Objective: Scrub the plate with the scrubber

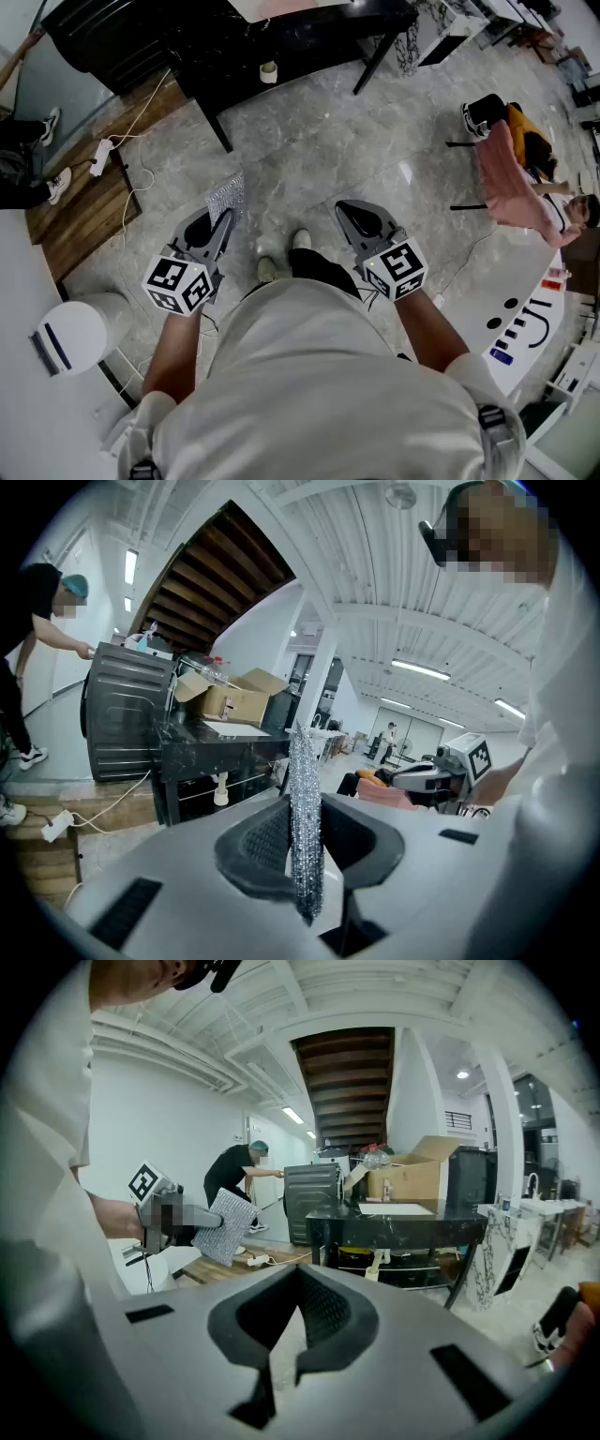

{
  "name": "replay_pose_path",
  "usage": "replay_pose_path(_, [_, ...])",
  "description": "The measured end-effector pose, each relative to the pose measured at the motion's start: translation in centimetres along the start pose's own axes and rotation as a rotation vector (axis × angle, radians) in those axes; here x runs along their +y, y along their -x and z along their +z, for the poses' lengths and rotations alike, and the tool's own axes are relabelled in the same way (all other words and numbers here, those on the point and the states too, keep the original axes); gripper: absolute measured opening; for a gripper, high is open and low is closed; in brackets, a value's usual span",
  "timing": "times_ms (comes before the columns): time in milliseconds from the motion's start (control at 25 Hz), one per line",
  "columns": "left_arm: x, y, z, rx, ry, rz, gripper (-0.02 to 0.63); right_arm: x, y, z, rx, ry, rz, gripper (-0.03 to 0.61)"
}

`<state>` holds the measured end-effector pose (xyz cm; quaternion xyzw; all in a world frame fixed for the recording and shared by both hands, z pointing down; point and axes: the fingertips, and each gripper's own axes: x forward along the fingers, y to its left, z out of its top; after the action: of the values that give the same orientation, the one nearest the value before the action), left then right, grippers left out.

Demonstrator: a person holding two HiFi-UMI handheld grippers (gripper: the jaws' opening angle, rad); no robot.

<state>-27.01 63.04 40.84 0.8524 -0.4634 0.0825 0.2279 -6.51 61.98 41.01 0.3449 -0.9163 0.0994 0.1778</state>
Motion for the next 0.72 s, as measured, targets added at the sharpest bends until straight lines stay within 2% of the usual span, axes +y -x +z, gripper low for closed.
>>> replay_pose_path(160, [-1.4,-3.5,1.8,-0.019,-0.031,-0.020,0.069,-3.0,-0.3,0.7,-0.017,0.010,-0.007,0.002])
replay_pose_path(400, [-2.7,-8.0,3.7,0.010,-0.062,-0.040,0.069,-6.9,-1.1,1.5,-0.043,0.002,0.007,0.002])
replay_pose_path(720, [-3.7,-15.7,7.3,0.006,-0.080,-0.049,0.071,-14.6,-2.0,0.4,-0.014,-0.023,0.031,0.003])
